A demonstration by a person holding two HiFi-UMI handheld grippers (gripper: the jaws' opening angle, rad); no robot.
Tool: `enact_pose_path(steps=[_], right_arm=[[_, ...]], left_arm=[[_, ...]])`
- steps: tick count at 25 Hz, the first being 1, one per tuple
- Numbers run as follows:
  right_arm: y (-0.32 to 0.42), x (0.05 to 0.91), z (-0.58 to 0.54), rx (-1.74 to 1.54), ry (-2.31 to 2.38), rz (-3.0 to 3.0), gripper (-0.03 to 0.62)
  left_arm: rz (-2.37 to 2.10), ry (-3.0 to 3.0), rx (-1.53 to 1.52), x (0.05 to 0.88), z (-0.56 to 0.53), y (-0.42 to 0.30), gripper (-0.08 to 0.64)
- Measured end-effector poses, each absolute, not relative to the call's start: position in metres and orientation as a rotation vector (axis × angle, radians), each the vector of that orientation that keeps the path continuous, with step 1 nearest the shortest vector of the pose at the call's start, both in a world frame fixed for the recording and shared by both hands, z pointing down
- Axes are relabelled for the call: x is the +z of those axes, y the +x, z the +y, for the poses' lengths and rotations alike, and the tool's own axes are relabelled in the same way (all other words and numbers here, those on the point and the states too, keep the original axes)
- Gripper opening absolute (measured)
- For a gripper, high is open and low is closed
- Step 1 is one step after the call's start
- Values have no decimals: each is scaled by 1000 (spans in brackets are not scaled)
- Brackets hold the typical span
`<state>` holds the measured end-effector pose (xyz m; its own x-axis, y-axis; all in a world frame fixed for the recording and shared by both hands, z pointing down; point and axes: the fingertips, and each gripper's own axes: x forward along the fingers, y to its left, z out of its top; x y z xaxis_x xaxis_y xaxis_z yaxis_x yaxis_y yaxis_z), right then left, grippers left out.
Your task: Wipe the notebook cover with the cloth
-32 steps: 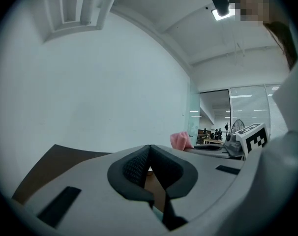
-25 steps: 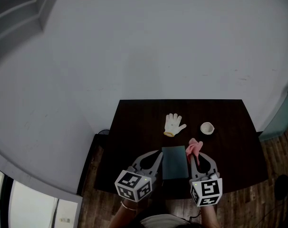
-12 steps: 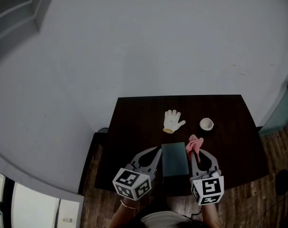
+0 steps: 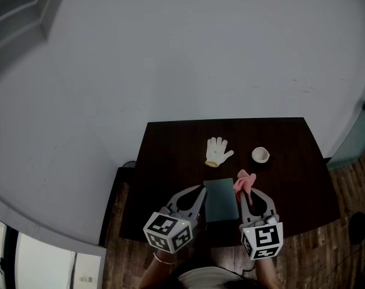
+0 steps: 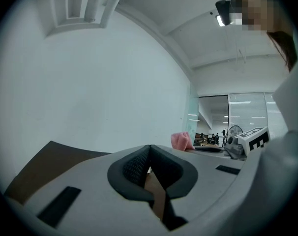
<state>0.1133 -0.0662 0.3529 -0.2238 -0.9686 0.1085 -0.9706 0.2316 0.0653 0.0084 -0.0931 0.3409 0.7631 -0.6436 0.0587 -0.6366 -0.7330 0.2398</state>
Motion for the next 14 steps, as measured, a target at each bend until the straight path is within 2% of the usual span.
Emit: enact_pose_path(steps=[14], right_arm=[[109, 357, -62, 32, 1881, -2354, 40]], left_arm=[[-1016, 2668, -14, 357, -98, 4, 18]])
